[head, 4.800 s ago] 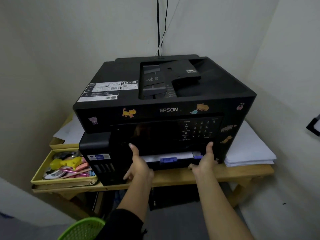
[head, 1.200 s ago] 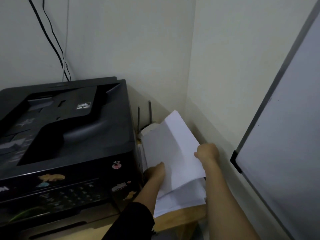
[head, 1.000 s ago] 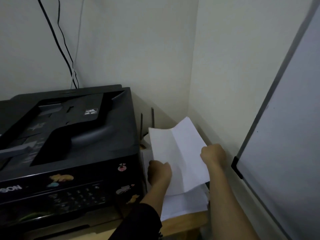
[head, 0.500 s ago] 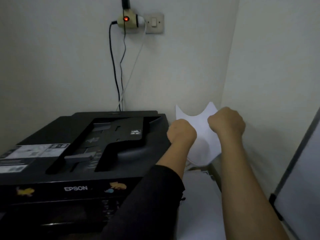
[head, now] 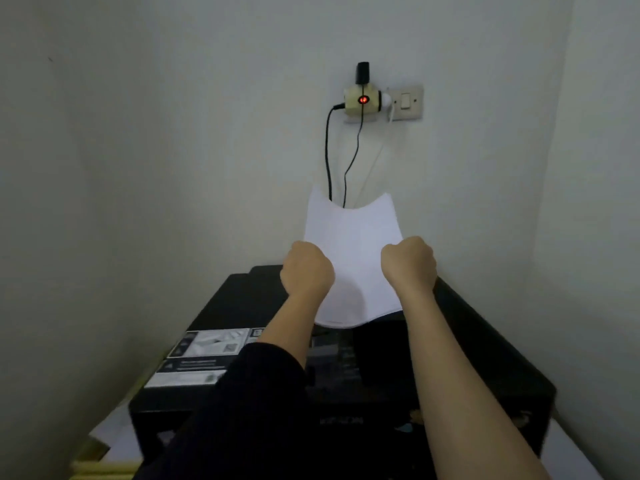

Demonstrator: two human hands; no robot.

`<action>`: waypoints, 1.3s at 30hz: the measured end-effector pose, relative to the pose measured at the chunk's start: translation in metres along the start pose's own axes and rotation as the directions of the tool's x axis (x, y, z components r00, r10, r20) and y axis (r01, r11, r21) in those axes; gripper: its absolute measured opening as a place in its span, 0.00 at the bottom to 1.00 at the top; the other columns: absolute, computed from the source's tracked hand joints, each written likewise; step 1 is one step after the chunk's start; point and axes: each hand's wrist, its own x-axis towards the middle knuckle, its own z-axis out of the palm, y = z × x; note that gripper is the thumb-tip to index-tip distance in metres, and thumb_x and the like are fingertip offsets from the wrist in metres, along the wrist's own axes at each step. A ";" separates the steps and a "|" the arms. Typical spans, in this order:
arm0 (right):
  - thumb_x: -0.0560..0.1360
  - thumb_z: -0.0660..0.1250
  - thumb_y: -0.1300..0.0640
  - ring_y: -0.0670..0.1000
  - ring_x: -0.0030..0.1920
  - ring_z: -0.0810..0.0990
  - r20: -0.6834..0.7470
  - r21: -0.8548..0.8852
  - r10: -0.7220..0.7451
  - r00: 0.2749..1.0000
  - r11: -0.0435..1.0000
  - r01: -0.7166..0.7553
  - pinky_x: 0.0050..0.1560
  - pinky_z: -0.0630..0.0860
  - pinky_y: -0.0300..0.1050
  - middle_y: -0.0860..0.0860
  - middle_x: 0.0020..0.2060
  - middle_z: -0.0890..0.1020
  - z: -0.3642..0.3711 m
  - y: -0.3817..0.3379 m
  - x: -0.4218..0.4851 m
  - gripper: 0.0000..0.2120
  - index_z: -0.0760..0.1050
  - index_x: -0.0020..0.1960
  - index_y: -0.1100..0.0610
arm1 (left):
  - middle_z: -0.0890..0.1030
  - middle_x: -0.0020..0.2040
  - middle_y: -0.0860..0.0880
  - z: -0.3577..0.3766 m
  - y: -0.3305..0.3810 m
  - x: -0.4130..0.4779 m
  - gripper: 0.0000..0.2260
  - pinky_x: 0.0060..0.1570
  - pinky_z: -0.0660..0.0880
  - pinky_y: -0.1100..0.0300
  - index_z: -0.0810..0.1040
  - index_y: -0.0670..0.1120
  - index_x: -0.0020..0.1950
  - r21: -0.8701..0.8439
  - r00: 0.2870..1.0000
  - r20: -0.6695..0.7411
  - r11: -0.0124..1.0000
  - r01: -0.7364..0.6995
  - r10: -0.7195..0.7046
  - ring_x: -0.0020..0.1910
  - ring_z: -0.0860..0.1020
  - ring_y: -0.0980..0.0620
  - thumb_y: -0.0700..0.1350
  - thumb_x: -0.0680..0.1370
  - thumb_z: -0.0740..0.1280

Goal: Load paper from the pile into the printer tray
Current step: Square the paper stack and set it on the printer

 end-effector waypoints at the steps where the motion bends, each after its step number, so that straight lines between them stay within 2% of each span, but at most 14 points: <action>1: 0.74 0.58 0.64 0.50 0.29 0.69 -0.005 0.060 -0.008 1.000 0.998 0.009 0.28 0.65 0.39 0.54 0.33 0.73 0.017 -0.005 -0.004 0.12 0.65 0.32 0.60 | 0.76 0.63 0.39 -0.009 -0.014 0.008 0.14 0.54 0.74 0.54 0.68 0.35 0.65 -0.049 0.999 -0.052 0.999 0.009 -0.012 0.61 0.76 0.42 0.39 0.81 0.57; 3: 0.74 0.58 0.65 0.52 0.33 0.73 -0.009 0.177 -0.013 1.000 0.984 0.014 0.32 0.70 0.41 0.57 0.41 0.77 0.049 -0.015 -0.012 0.03 0.71 0.43 0.64 | 0.77 0.62 0.39 -0.027 -0.038 0.024 0.14 0.50 0.73 0.55 0.67 0.36 0.65 -0.168 0.989 -0.144 0.986 0.011 -0.035 0.60 0.77 0.42 0.39 0.81 0.57; 5: 0.74 0.58 0.67 0.55 0.43 0.76 0.034 0.273 -0.011 0.999 0.962 0.001 0.39 0.74 0.45 0.59 0.51 0.78 0.077 -0.024 -0.017 0.12 0.71 0.57 0.66 | 0.77 0.61 0.38 -0.041 -0.060 0.039 0.14 0.47 0.70 0.56 0.67 0.36 0.66 -0.298 0.980 -0.193 0.955 -0.003 -0.057 0.59 0.77 0.41 0.39 0.81 0.59; 7: 0.74 0.58 0.69 0.54 0.46 0.75 0.087 0.315 -0.021 0.996 0.949 -0.008 0.43 0.73 0.44 0.60 0.55 0.76 0.097 -0.031 -0.020 0.15 0.69 0.61 0.66 | 0.77 0.61 0.37 -0.049 -0.081 0.050 0.15 0.49 0.71 0.55 0.66 0.37 0.68 -0.384 0.977 -0.203 0.923 -0.012 -0.071 0.59 0.77 0.40 0.39 0.82 0.59; 10: 0.74 0.57 0.71 0.53 0.45 0.74 0.116 0.349 -0.024 0.993 0.937 -0.018 0.44 0.72 0.43 0.60 0.55 0.76 0.122 -0.031 -0.028 0.15 0.69 0.60 0.66 | 0.77 0.61 0.37 -0.048 -0.112 0.059 0.16 0.49 0.68 0.58 0.65 0.37 0.69 -0.456 0.980 -0.188 0.890 -0.023 -0.070 0.58 0.76 0.40 0.39 0.82 0.59; 15: 0.72 0.63 0.70 0.51 0.40 0.75 0.126 0.399 -0.027 0.992 0.917 -0.026 0.33 0.71 0.38 0.57 0.48 0.77 0.141 -0.015 -0.040 0.10 0.70 0.52 0.63 | 0.75 0.64 0.42 -0.034 -0.149 0.055 0.18 0.58 0.70 0.57 0.66 0.39 0.70 -0.593 0.984 -0.166 0.804 -0.049 -0.063 0.64 0.74 0.43 0.40 0.80 0.62; 18: 0.71 0.70 0.63 0.52 0.46 0.77 0.126 0.462 -0.040 0.991 0.887 -0.023 0.45 0.74 0.42 0.53 0.48 0.78 0.141 -0.017 -0.035 0.15 0.74 0.57 0.61 | 0.75 0.55 0.50 -0.035 -0.156 0.057 0.17 0.54 0.68 0.62 0.69 0.41 0.67 -0.674 0.979 -0.189 0.735 -0.074 -0.074 0.61 0.76 0.46 0.44 0.79 0.64; 20: 0.71 0.72 0.60 0.52 0.47 0.78 0.114 0.458 -0.061 0.992 0.889 0.002 0.49 0.74 0.42 0.51 0.48 0.79 0.141 -0.018 -0.033 0.17 0.76 0.59 0.60 | 0.75 0.59 0.51 -0.036 -0.160 0.060 0.22 0.60 0.70 0.60 0.67 0.43 0.70 -0.686 0.979 -0.190 0.724 -0.075 -0.079 0.61 0.75 0.49 0.49 0.78 0.65; 22: 0.70 0.73 0.61 0.52 0.47 0.78 0.105 0.444 -0.078 0.991 0.896 0.024 0.48 0.73 0.42 0.51 0.47 0.80 0.142 -0.017 -0.031 0.18 0.77 0.59 0.60 | 0.77 0.64 0.47 -0.036 -0.164 0.064 0.24 0.67 0.71 0.51 0.68 0.43 0.71 -0.683 0.977 -0.203 0.724 -0.098 -0.059 0.64 0.75 0.48 0.51 0.77 0.66; 24: 0.70 0.73 0.62 0.53 0.46 0.79 0.092 0.444 -0.088 0.992 0.895 0.038 0.47 0.74 0.42 0.53 0.47 0.81 0.143 -0.015 -0.030 0.16 0.78 0.57 0.62 | 0.80 0.61 0.45 -0.037 -0.163 0.067 0.21 0.65 0.73 0.48 0.73 0.41 0.66 -0.682 0.974 -0.221 0.721 -0.121 -0.046 0.61 0.77 0.46 0.50 0.77 0.68; 27: 0.68 0.74 0.64 0.55 0.47 0.81 0.062 0.515 -0.112 0.992 0.855 0.065 0.47 0.77 0.45 0.55 0.49 0.83 0.143 -0.018 -0.027 0.16 0.78 0.56 0.61 | 0.82 0.52 0.49 -0.044 -0.160 0.074 0.13 0.57 0.76 0.54 0.77 0.44 0.58 -0.710 0.961 -0.274 0.678 -0.188 -0.021 0.52 0.80 0.50 0.46 0.76 0.69; 31: 0.67 0.76 0.62 0.55 0.48 0.82 0.012 0.582 -0.121 0.993 0.808 0.091 0.52 0.79 0.48 0.55 0.49 0.83 0.144 -0.027 -0.020 0.17 0.78 0.55 0.59 | 0.79 0.50 0.52 -0.051 -0.154 0.083 0.15 0.52 0.71 0.61 0.75 0.42 0.60 -0.727 0.957 -0.289 0.652 -0.213 -0.009 0.50 0.77 0.52 0.45 0.76 0.70; 35: 0.69 0.75 0.60 0.55 0.47 0.81 -0.020 0.514 -0.150 0.989 0.846 0.139 0.48 0.77 0.45 0.55 0.47 0.83 0.143 -0.027 -0.019 0.13 0.79 0.52 0.62 | 0.75 0.53 0.46 -0.044 -0.155 0.086 0.16 0.54 0.70 0.57 0.72 0.39 0.57 -0.631 0.949 -0.315 0.743 -0.223 0.017 0.53 0.74 0.49 0.48 0.76 0.69; 39: 0.72 0.72 0.63 0.54 0.48 0.80 -0.081 0.452 -0.216 0.973 0.862 0.229 0.49 0.75 0.43 0.57 0.50 0.83 0.144 -0.030 -0.020 0.13 0.78 0.55 0.66 | 0.74 0.45 0.47 -0.045 -0.147 0.083 0.12 0.43 0.69 0.59 0.67 0.40 0.50 -0.596 0.956 -0.291 0.777 -0.203 0.026 0.45 0.74 0.47 0.47 0.78 0.66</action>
